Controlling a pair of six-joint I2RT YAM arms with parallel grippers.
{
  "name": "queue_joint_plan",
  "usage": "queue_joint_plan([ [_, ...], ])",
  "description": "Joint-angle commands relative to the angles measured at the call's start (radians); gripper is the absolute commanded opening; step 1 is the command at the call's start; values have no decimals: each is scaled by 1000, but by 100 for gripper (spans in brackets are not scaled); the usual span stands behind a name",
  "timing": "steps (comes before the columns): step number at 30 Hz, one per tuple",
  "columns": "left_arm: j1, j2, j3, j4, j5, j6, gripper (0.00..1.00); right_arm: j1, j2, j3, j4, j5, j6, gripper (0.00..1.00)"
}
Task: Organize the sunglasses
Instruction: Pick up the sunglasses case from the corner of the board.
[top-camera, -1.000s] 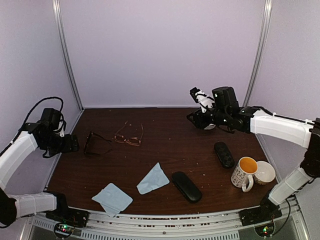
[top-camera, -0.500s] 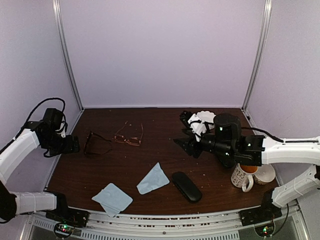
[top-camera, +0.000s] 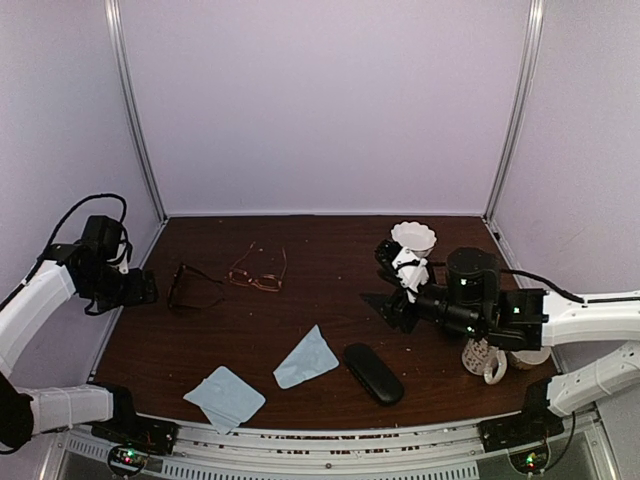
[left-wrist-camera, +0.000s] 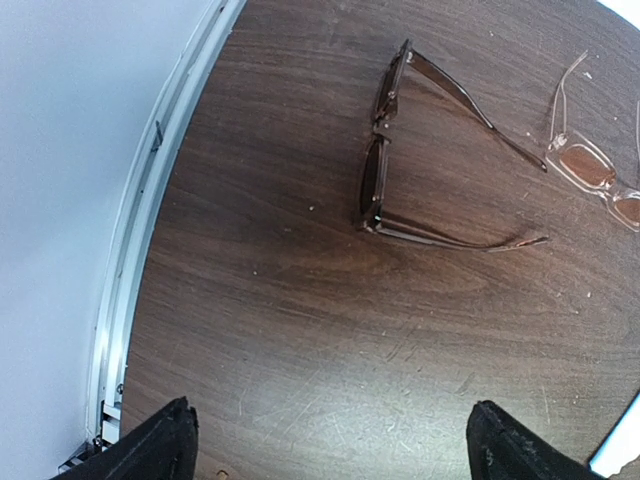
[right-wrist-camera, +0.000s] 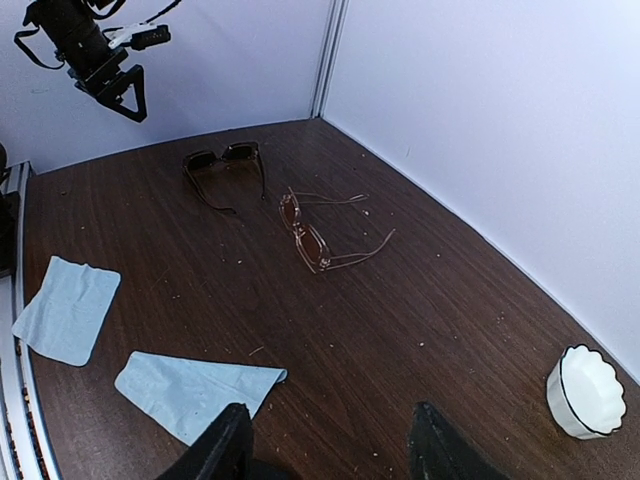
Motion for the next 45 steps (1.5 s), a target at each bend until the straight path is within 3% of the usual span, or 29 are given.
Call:
queue_joint_plan([
  [1, 6, -5, 31, 13, -7, 4, 97, 11, -44, -34, 25, 19, -24, 54],
  [8, 17, -36, 28, 20, -14, -1, 97, 11, -61, -69, 87, 75, -57, 60],
  [18, 17, -50, 28, 34, 12, 16, 98, 11, -64, -45, 106, -12, -134, 54],
  [23, 17, -117, 42, 86, 91, 30, 98, 39, -70, -97, 183, 33, -248, 52],
  [28, 6, -166, -26, 204, 420, -83, 98, 47, -60, -115, 280, 14, -382, 52],
  [31, -84, -158, -56, 284, 500, -192, 95, 52, -52, -142, 356, -49, -448, 52],
  [35, -270, -106, -40, 337, 487, -284, 93, 69, -30, -162, 435, -135, -521, 52],
  [39, -363, -68, -14, 353, 470, -305, 92, 90, 16, -115, 412, -134, -561, 53],
  [42, -404, -57, 9, 317, 441, -286, 91, 91, 16, -62, 331, -26, -381, 56],
  [45, -433, -62, 12, 307, 407, -277, 91, 93, 10, -3, 117, 34, -204, 57],
])
